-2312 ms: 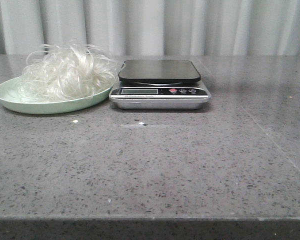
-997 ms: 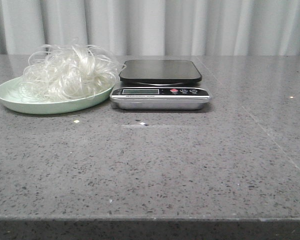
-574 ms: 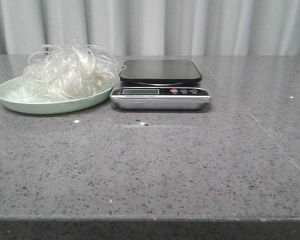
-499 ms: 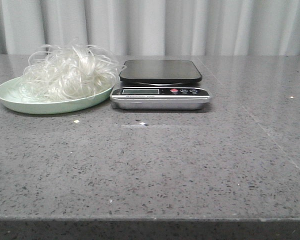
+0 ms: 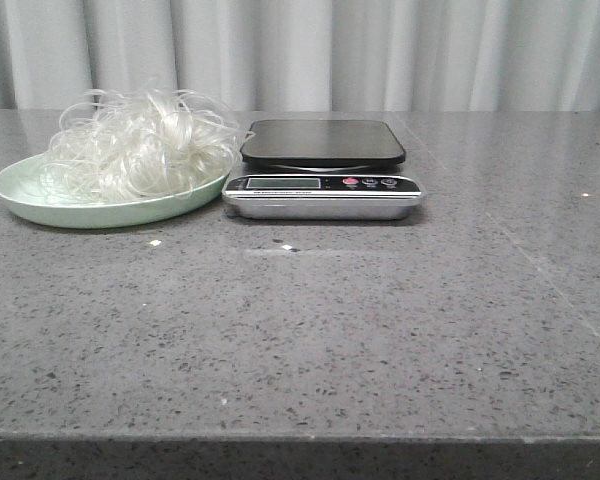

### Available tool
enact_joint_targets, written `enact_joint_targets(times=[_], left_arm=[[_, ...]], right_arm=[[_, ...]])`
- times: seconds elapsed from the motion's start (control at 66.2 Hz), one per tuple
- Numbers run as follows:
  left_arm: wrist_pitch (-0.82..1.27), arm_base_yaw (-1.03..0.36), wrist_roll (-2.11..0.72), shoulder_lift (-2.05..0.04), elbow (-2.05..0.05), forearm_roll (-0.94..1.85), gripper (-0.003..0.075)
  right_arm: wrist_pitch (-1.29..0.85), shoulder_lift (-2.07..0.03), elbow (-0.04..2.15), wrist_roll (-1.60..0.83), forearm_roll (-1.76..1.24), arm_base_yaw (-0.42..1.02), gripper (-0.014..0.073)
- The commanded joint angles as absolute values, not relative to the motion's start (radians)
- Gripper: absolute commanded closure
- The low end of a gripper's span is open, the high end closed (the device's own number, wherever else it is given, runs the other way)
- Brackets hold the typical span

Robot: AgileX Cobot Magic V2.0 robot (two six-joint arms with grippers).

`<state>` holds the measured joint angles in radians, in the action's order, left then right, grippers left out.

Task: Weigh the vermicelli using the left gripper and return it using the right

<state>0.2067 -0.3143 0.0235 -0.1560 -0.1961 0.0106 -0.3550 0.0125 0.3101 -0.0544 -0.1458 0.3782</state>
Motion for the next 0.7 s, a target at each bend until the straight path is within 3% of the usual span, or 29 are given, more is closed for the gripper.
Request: enact_joint_targets(times=[0.0, 0.151, 0.68], left_arm=[[0.066, -0.185, 0.023, -0.085, -0.142, 0.014, 0.0586], [0.023, -0.051, 0.023, 0.023, -0.015, 0.006, 0.0586], [-0.027, -0.043, 0.023, 0.027, 0.010, -0.027, 0.0586]], right_arm=[[-0.284, 0.009, 0.334, -0.064, -0.136, 0.375, 0.0427], [-0.284, 0.008, 0.334, -0.064, -0.136, 0.375, 0.0427], [-0.290, 0.008, 0.334, -0.064, -0.136, 0.375, 0.0427]])
